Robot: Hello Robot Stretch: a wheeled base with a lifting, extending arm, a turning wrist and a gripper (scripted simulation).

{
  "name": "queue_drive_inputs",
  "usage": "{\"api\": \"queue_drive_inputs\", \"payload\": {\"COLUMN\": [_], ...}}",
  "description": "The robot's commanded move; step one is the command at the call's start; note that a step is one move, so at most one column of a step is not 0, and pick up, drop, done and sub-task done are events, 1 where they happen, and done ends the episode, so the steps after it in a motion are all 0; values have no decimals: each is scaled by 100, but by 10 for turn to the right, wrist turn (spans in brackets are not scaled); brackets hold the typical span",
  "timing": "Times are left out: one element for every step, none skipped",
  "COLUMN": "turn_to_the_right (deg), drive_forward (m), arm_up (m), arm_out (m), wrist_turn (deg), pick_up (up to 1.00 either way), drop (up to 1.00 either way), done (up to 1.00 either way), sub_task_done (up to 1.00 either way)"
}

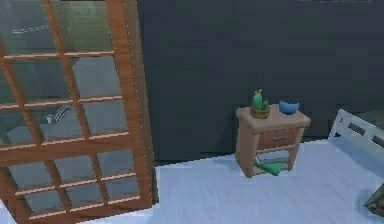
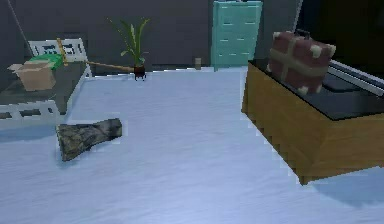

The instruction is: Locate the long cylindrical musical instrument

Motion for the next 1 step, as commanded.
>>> {"api": "queue_drive_inputs", "payload": {"turn_to_the_right": [-120], "drive_forward": [0], "arm_up": [0], "arm_out": [0], "wrist_turn": [0], "pick_up": [0], "drop": [0], "done": [0], "sub_task_done": [0]}}
